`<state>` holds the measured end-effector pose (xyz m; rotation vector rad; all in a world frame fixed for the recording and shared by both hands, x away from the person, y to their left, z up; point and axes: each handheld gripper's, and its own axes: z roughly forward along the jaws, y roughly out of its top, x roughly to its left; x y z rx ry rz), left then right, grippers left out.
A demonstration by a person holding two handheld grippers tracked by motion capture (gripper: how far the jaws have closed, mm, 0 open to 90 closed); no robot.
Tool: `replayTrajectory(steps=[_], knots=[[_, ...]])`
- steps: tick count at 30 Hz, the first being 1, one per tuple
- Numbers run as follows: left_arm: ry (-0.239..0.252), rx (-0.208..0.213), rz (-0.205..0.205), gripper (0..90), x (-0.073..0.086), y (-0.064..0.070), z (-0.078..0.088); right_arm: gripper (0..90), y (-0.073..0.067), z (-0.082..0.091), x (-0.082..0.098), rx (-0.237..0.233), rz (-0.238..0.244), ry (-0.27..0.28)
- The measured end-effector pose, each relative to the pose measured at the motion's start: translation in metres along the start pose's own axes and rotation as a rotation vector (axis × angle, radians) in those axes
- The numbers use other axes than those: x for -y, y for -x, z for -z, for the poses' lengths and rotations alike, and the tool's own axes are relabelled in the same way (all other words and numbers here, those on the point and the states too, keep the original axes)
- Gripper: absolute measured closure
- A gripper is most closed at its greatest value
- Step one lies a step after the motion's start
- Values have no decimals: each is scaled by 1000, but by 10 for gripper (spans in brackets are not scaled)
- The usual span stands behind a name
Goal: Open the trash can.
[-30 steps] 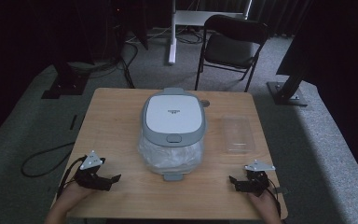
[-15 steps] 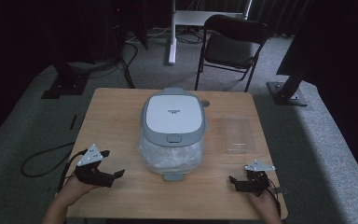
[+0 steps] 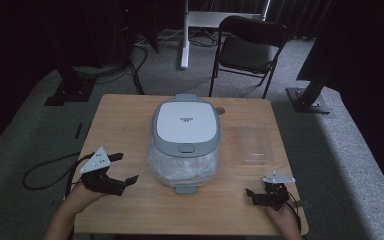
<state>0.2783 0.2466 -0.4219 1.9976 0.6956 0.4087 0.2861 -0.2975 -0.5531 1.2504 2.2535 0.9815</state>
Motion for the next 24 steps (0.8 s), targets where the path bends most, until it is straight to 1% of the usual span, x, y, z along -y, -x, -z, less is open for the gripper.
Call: replayTrajectory(steps=[3,5,8,9,10,11,12,14,16,17,19,20,22,23,24], knots=[[13,6,-6,68,-5,1,1,126,0,0,0,0,0,0],[28,19,-5,68,-9,3,3,126,0,0,0,0,0,0],[41,28,-16,68,-15,5,5,126,0,0,0,0,0,0],[56,36,-21,68,-19,6,7,126,0,0,0,0,0,0],[56,36,-21,68,-19,6,7,126,0,0,0,0,0,0],[73,50,-23,68,-24,6,9,126,0,0,0,0,-1,0],[73,50,-23,67,-24,6,9,126,0,0,0,0,-1,0],[93,55,-23,67,-28,6,10,126,0,0,0,0,0,0],[115,72,-15,67,-32,6,12,126,0,0,0,0,0,0],[122,71,-19,68,-34,6,12,126,0,0,0,0,0,0],[125,79,-27,67,-37,8,13,126,0,0,0,0,0,0],[126,71,-34,67,-39,8,13,126,0,0,0,0,0,0],[133,78,-42,68,-43,9,14,126,0,0,0,0,0,0],[136,74,-47,68,-46,10,14,126,0,0,0,0,0,0],[138,83,-50,67,-48,11,15,126,0,0,0,0,0,0]])
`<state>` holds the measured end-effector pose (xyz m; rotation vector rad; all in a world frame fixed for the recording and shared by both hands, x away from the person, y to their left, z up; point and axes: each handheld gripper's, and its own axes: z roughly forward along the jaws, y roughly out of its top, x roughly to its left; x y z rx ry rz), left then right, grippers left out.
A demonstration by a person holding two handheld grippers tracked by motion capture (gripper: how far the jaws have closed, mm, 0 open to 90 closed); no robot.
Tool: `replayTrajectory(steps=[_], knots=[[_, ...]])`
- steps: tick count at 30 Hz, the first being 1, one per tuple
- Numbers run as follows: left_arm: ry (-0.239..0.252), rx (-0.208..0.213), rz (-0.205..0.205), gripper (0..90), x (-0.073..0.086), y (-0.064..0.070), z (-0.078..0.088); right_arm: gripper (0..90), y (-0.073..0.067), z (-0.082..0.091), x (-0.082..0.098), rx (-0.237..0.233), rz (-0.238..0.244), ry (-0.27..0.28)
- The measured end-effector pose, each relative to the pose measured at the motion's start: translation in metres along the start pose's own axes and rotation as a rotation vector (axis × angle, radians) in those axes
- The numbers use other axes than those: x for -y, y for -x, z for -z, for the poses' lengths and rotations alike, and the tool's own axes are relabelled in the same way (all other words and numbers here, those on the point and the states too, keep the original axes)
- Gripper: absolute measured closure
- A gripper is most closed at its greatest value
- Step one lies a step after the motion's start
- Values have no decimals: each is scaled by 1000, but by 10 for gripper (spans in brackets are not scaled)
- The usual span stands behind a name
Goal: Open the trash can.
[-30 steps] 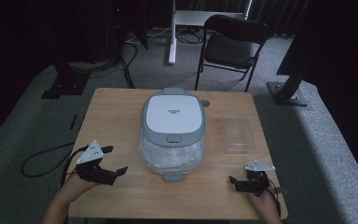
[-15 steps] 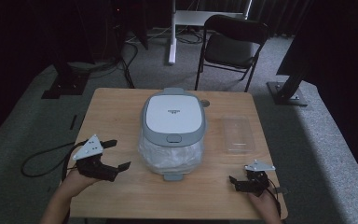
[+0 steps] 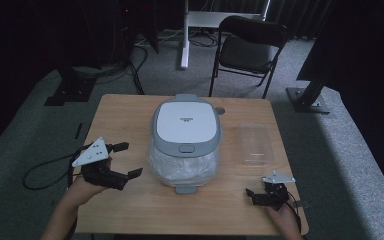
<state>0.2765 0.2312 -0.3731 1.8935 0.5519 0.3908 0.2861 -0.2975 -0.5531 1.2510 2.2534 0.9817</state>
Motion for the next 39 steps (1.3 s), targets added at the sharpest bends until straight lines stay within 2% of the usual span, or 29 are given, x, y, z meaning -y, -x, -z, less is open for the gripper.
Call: replayTrajectory(steps=[9,11,12,17,21,23,29,31,32,34,37,39], knots=[[29,57,-12,68,-22,3,-6,126,0,0,0,0,0,0],[41,54,-20,68,-26,4,-8,126,0,0,0,0,0,0],[35,70,-25,68,-30,4,-11,126,0,0,0,0,0,0],[35,94,-33,67,-39,7,-18,126,0,0,0,0,1,0],[58,96,-46,68,-47,10,-21,126,0,0,0,0,0,0],[67,113,-47,68,-51,11,-24,126,0,0,0,0,1,0],[52,136,-73,68,-61,18,-38,126,0,0,0,0,1,0],[63,140,-72,80,-64,19,-42,126,0,0,0,0,0,0],[61,142,-75,129,-66,20,-43,126,0,0,0,0,1,-1],[66,151,-79,138,-69,22,-47,126,0,0,0,1,0,0],[58,184,-90,164,-74,25,-53,126,0,0,0,1,0,0],[53,206,-99,257,-76,27,-57,126,0,0,0,1,-1,0]])
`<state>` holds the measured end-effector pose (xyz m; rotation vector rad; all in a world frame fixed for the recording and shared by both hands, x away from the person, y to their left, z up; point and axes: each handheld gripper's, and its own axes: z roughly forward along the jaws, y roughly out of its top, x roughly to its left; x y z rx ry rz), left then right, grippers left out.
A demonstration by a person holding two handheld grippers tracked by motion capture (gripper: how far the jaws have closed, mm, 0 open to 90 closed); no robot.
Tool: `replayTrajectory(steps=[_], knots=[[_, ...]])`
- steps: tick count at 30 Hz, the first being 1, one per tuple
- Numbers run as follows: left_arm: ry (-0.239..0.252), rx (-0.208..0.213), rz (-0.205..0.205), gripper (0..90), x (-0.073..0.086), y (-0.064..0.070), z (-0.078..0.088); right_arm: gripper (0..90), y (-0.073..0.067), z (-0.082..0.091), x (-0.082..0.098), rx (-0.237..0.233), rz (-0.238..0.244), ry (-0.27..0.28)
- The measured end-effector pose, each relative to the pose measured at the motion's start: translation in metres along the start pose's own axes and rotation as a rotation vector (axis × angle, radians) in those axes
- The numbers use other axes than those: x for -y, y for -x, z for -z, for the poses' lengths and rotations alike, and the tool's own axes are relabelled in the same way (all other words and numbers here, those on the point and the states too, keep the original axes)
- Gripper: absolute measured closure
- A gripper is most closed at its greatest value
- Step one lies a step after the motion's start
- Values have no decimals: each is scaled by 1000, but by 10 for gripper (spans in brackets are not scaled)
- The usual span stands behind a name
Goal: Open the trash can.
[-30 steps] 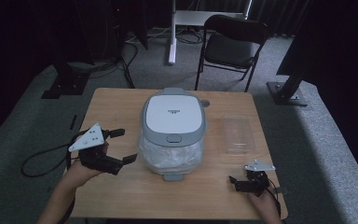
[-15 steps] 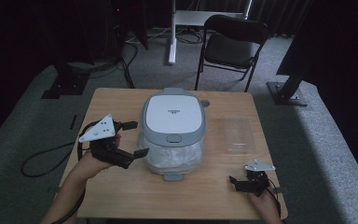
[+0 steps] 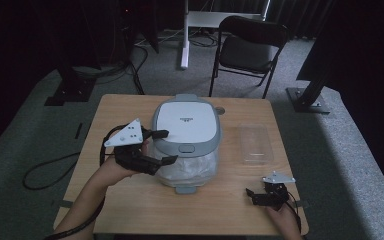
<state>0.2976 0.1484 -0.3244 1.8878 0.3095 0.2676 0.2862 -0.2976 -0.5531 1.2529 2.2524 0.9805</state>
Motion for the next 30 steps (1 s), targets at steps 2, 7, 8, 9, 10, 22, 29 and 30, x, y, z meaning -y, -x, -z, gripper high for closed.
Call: replayTrajectory(steps=[2,7,8,9,10,22,29,30], knots=[[-15,4,-5,362,-1,1,-5,126,0,0,0,1,-1,0],[7,36,-4,463,-1,2,-12,126,0,0,0,1,-2,0],[14,42,-1,486,-2,2,-14,126,0,0,0,2,-2,0],[14,44,-3,497,-2,2,-15,126,0,0,0,2,-2,0],[10,35,-13,527,-2,2,-18,126,0,0,0,2,-3,0],[-6,-14,7,857,-1,1,-32,126,0,0,0,2,-4,0],[-34,-27,13,893,3,2,-36,126,0,0,0,3,-5,0],[-31,-30,22,893,3,2,-37,126,0,0,0,3,-5,0]])
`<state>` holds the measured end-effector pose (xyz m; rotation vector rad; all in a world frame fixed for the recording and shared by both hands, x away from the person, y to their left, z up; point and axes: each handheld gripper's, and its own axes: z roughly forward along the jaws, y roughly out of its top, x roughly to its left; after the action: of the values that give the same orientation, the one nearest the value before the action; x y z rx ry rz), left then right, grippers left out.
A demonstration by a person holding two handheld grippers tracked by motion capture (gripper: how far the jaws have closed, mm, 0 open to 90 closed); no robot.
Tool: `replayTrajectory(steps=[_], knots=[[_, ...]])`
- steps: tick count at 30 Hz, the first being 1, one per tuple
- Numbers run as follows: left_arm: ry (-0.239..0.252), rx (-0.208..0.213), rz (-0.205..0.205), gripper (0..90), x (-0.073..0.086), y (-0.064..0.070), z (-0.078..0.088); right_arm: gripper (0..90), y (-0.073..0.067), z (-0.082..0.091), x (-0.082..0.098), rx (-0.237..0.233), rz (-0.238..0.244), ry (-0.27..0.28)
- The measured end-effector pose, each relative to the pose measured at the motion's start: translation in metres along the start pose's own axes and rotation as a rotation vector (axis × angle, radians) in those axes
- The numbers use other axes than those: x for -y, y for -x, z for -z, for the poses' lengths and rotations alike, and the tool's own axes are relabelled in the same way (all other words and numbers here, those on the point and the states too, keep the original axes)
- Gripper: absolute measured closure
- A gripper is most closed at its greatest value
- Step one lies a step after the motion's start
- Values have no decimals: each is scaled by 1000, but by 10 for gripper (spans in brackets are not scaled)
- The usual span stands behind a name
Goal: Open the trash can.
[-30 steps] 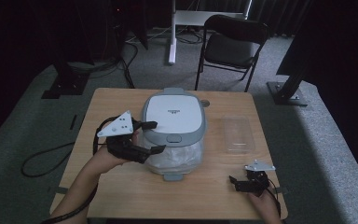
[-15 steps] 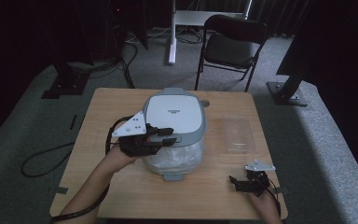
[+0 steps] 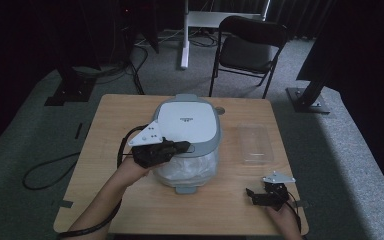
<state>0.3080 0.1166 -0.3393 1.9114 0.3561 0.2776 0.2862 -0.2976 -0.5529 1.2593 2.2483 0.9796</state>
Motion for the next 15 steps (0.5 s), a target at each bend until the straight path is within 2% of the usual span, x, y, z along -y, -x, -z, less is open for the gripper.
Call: replayTrajectory(steps=[3,4,7,12,15], knots=[[1,3,2,893,0,0,0,126,0,0,0,0,0,0],[-3,-3,16,893,0,-1,1,126,0,0,0,0,0,0],[-4,2,27,892,0,-2,1,126,0,0,0,0,0,0],[-9,3,24,893,-1,-2,1,126,0,0,0,0,0,0],[-2,19,39,900,1,-2,-1,126,0,0,0,0,0,0]])
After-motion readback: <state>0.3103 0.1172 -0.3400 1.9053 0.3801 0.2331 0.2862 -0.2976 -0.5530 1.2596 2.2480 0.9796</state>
